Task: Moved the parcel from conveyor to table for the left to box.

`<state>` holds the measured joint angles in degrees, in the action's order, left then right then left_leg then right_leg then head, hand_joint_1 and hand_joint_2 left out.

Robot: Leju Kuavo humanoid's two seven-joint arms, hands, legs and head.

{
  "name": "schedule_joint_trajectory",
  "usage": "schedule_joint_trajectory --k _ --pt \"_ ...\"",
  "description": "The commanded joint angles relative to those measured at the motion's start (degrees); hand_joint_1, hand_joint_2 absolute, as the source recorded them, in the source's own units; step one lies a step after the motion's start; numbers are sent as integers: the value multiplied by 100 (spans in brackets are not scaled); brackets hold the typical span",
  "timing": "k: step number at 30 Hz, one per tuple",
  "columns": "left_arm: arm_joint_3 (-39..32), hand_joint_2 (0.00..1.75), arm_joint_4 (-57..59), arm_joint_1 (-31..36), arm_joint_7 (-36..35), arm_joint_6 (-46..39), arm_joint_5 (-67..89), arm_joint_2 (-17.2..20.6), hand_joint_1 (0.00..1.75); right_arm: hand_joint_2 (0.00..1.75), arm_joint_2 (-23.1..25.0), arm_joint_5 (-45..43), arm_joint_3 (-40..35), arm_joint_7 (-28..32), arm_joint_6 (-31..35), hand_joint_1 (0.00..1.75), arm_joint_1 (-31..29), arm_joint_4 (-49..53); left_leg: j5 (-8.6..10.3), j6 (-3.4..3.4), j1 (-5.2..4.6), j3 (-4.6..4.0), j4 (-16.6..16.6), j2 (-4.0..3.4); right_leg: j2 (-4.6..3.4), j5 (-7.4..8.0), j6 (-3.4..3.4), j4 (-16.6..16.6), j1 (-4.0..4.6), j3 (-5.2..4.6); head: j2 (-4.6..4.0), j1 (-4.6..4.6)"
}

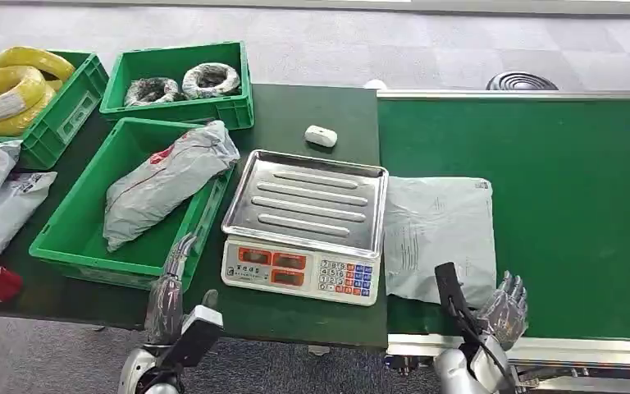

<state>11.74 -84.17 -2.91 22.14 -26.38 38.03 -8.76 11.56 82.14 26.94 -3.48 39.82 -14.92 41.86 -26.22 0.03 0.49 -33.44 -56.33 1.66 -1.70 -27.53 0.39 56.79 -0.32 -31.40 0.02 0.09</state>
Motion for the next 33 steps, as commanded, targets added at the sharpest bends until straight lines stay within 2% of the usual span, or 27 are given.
schedule_joint_trajectory --k 1,14,23,25,27,31,32,33 --pt "63 0 213 106 -10 -2 -19 101 0 175 -104 80 562 11 18 0 -421 -676 4 -3 -4 14 14 -22 17 3 -1 -12 0 12 0 -2" --pt "63 0 213 106 -10 -2 -19 101 0 175 -104 80 562 11 18 0 -421 -676 1 -2 -2 9 7 -14 11 1 0 -5 0 7 0 -2" --pt "46 0 13 6 -51 74 29 87 0 175 -144 -73 922 261 18 0 -456 -965 1 -1 -2 9 7 -12 15 0 1 -8 1 9 -2 -2" --pt "49 0 -9 -32 -53 76 39 101 0 175 -124 -308 1147 600 18 0 -460 -958 0 0 -1 5 3 -8 9 0 1 -4 1 6 0 -2" --pt "61 0 -15 -64 -52 64 41 116 0 175 -159 -745 1398 1247 18 0 -540 -1175 0 0 -1 10 6 -10 12 0 1 -7 1 11 0 0" --pt "66 0 -57 -131 -49 16 43 136 0 175 -118 -767 1839 1884 18 0 -608 -1269 -1 -1 -1 8 4 -9 7 -1 0 -4 -1 10 0 0" --pt "56 0 -76 -156 -49 0 44 135 0 175 -55 -649 1912 1991 18 45 -564 -1061 -1 -1 -4 11 8 -17 9 -1 0 -6 -3 10 0 -2" --pt "52 0 -85 -163 -46 -2 44 134 0 175 -13 -682 1979 2098 18 141 -560 -1010 -2 -1 -2 9 6 -17 4 0 -1 -5 -2 9 0 0"
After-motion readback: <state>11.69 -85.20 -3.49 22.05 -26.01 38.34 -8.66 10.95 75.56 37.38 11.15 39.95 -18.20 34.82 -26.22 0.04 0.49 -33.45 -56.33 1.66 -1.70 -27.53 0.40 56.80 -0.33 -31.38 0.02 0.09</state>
